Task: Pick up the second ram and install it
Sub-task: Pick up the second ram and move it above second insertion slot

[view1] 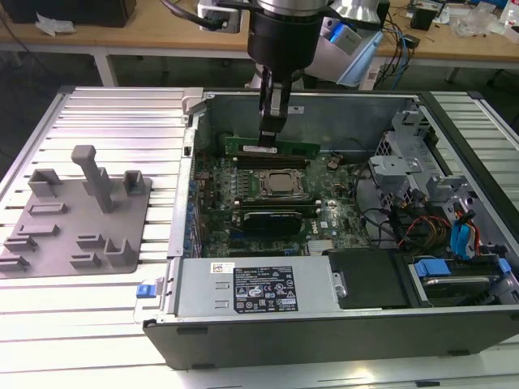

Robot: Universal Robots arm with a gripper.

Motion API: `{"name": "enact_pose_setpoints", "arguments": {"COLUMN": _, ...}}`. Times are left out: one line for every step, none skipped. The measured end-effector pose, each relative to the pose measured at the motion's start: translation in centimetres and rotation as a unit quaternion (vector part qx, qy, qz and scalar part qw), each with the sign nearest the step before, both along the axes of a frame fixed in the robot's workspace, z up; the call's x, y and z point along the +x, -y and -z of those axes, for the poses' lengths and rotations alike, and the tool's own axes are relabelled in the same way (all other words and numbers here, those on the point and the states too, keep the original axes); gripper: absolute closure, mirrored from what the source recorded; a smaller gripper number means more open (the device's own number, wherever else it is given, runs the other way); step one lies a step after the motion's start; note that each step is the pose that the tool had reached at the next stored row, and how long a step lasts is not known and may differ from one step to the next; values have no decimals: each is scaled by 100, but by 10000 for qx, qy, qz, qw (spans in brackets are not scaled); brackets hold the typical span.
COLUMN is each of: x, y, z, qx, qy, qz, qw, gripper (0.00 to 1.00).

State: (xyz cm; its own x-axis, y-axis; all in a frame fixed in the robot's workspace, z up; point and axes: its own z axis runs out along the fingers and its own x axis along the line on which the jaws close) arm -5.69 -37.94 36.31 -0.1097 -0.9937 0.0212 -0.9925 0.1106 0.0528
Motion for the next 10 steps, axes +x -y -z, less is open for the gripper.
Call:
{"name": "enact_pose_setpoints", "arguments": {"x": 0, "y": -32, "z": 18, "qx": 1, "qy": 0, "qz": 0, "qw": 10000, "gripper": 91}}
{"name": "enact_pose_setpoints", "arguments": {"x": 0, "y": -70, "z": 39, "qx": 1, "qy": 1, "qz": 1, "qw": 10000, "gripper": 91}}
{"name": "enact_pose_setpoints", "arguments": {"x": 0, "y": -98, "z": 54, "qx": 0, "qy": 0, "qz": 0, "qw": 10000, "gripper": 91}}
{"name": "enact_pose_setpoints", "arguments": {"x": 0, "y": -128, "z": 70, "qx": 0, "qy": 0, "qz": 0, "qw": 10000, "gripper": 91}}
{"name": "enact_pose_setpoints", "arguments": {"x": 0, "y": -140, "z": 77, "qx": 1, "qy": 1, "qz": 0, "qw": 10000, "gripper": 91}}
{"name": "enact_pose_setpoints", "arguments": {"x": 0, "y": -166, "z": 95, "qx": 1, "qy": 1, "qz": 0, "qw": 10000, "gripper": 91}}
{"name": "enact_pose_setpoints", "arguments": {"x": 0, "y": -182, "z": 109, "qx": 0, "qy": 0, "qz": 0, "qw": 10000, "gripper": 91}}
{"name": "enact_pose_setpoints", "arguments": {"x": 0, "y": -190, "z": 120, "qx": 0, "qy": 0, "qz": 0, "qw": 10000, "gripper": 91}}
{"name": "enact_pose_setpoints", "arguments": {"x": 1, "y": -194, "z": 150, "qx": -1, "qy": 1, "qz": -8, "qw": 10000, "gripper": 91}}
{"name": "enact_pose_setpoints", "arguments": {"x": 4, "y": -195, "z": 177, "qx": -3, "qy": 1, "qz": -31, "qw": 10000, "gripper": 91}}
